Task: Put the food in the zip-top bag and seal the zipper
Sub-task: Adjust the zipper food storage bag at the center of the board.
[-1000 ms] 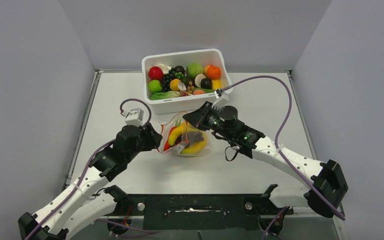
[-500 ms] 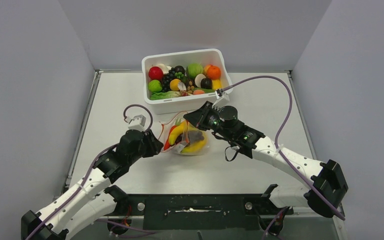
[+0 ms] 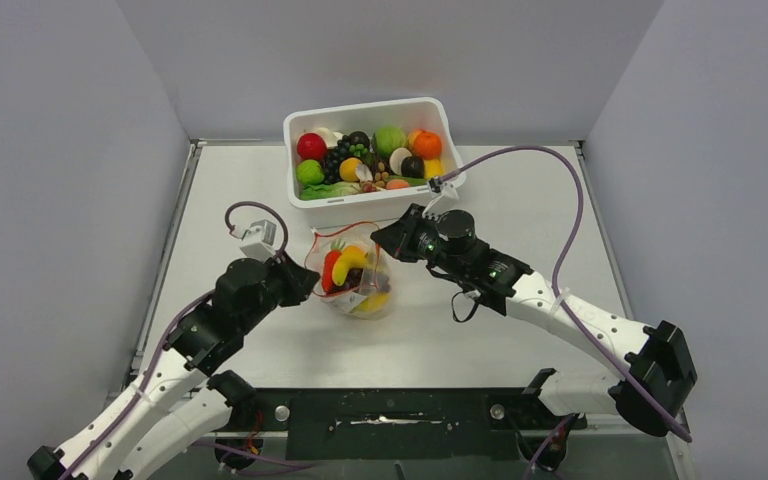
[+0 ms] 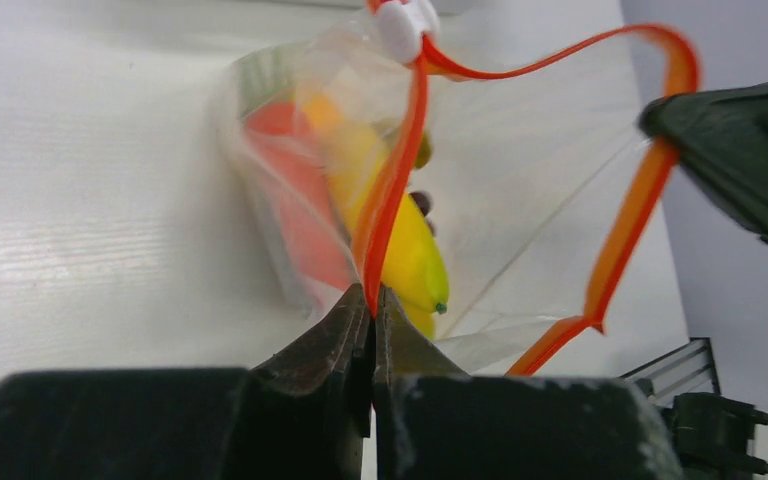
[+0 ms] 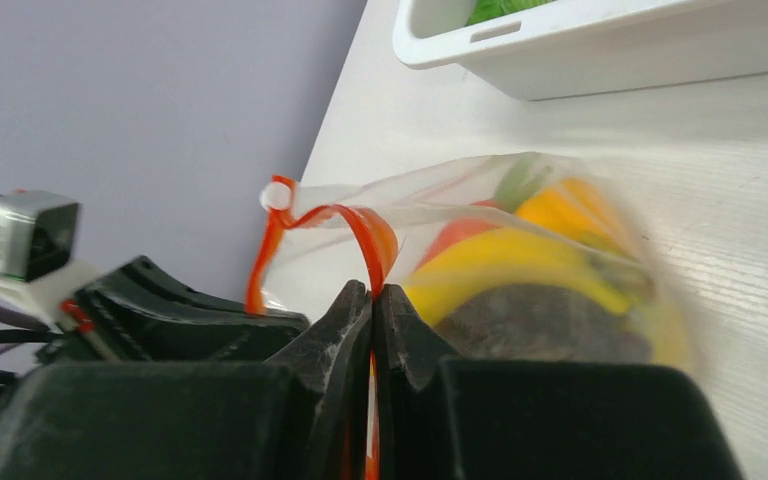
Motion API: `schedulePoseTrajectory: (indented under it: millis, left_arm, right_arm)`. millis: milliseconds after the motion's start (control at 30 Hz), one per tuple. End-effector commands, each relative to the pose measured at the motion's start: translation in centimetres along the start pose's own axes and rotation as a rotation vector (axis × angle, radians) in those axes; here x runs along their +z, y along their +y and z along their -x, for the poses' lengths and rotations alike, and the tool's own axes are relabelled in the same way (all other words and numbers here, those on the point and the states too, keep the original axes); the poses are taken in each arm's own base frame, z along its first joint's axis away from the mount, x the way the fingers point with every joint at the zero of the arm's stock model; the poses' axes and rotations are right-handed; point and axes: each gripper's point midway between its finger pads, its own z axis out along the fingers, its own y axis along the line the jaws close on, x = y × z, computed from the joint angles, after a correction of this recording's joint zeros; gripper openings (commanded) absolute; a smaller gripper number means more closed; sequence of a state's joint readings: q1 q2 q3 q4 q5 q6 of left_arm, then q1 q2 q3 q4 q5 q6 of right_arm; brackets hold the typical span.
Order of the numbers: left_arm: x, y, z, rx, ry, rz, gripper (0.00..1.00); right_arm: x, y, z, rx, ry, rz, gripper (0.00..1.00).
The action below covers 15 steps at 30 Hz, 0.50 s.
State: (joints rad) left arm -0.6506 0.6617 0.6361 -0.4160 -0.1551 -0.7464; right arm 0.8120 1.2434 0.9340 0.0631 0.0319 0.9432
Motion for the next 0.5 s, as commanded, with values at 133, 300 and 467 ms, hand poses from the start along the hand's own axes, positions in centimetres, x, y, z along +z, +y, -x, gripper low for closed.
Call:
schedulePoseTrajectory:
  millis: [133, 300, 467]
  left_arm:
    - [-2.8, -5.1, 7.2, 0.047, -0.198, -0.143, 0.0]
    - [-1.8, -4.5, 6.1, 0.085, -0.128, -0.096, 0.0]
    - [-0.9, -3.2, 5.0, 0.125, -0.095, -0.048, 0.0]
  right_arm:
    - [-1.0, 4.4, 1.4, -0.16, 0.031, 0.16, 0.01]
    - [0.5, 5.1, -0.2, -0.159, 0.109, 0.218, 0.06]
    - [1.8, 4.7, 0.0, -0.183, 0.122, 0.18, 0.16]
